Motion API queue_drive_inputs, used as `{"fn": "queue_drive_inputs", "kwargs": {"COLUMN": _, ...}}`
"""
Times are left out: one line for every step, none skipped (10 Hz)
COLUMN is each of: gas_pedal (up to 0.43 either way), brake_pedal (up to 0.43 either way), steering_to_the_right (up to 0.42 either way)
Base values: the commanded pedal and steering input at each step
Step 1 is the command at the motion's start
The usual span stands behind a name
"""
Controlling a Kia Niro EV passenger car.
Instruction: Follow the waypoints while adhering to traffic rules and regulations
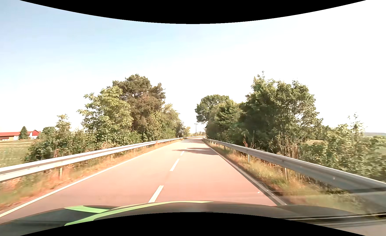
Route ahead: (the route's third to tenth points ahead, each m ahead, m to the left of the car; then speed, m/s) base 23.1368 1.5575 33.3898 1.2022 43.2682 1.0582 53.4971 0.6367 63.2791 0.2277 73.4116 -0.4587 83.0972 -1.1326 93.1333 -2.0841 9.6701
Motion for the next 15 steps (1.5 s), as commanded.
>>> {"fn": "queue_drive_inputs", "kwargs": {"gas_pedal": 0.260, "brake_pedal": 0.000, "steering_to_the_right": 0.010}}
{"fn": "queue_drive_inputs", "kwargs": {"gas_pedal": 0.260, "brake_pedal": 0.000, "steering_to_the_right": 0.010}}
{"fn": "queue_drive_inputs", "kwargs": {"gas_pedal": 0.260, "brake_pedal": 0.000, "steering_to_the_right": 0.010}}
{"fn": "queue_drive_inputs", "kwargs": {"gas_pedal": 0.260, "brake_pedal": 0.000, "steering_to_the_right": 0.008}}
{"fn": "queue_drive_inputs", "kwargs": {"gas_pedal": 0.260, "brake_pedal": 0.000, "steering_to_the_right": 0.005}}
{"fn": "queue_drive_inputs", "kwargs": {"gas_pedal": 0.260, "brake_pedal": 0.000, "steering_to_the_right": 0.003}}
{"fn": "queue_drive_inputs", "kwargs": {"gas_pedal": 0.260, "brake_pedal": 0.000, "steering_to_the_right": 0.001}}
{"fn": "queue_drive_inputs", "kwargs": {"gas_pedal": 0.260, "brake_pedal": 0.000, "steering_to_the_right": 0.000}}
{"fn": "queue_drive_inputs", "kwargs": {"gas_pedal": 0.260, "brake_pedal": 0.000, "steering_to_the_right": 0.000}}
{"fn": "queue_drive_inputs", "kwargs": {"gas_pedal": 0.260, "brake_pedal": 0.000, "steering_to_the_right": 0.000}}
{"fn": "queue_drive_inputs", "kwargs": {"gas_pedal": 0.260, "brake_pedal": 0.000, "steering_to_the_right": 0.000}}
{"fn": "queue_drive_inputs", "kwargs": {"gas_pedal": 0.260, "brake_pedal": 0.000, "steering_to_the_right": -0.001}}
{"fn": "queue_drive_inputs", "kwargs": {"gas_pedal": 0.260, "brake_pedal": 0.000, "steering_to_the_right": -0.001}}
{"fn": "queue_drive_inputs", "kwargs": {"gas_pedal": 0.260, "brake_pedal": 0.000, "steering_to_the_right": -0.001}}
{"fn": "queue_drive_inputs", "kwargs": {"gas_pedal": 0.260, "brake_pedal": 0.000, "steering_to_the_right": -0.001}}
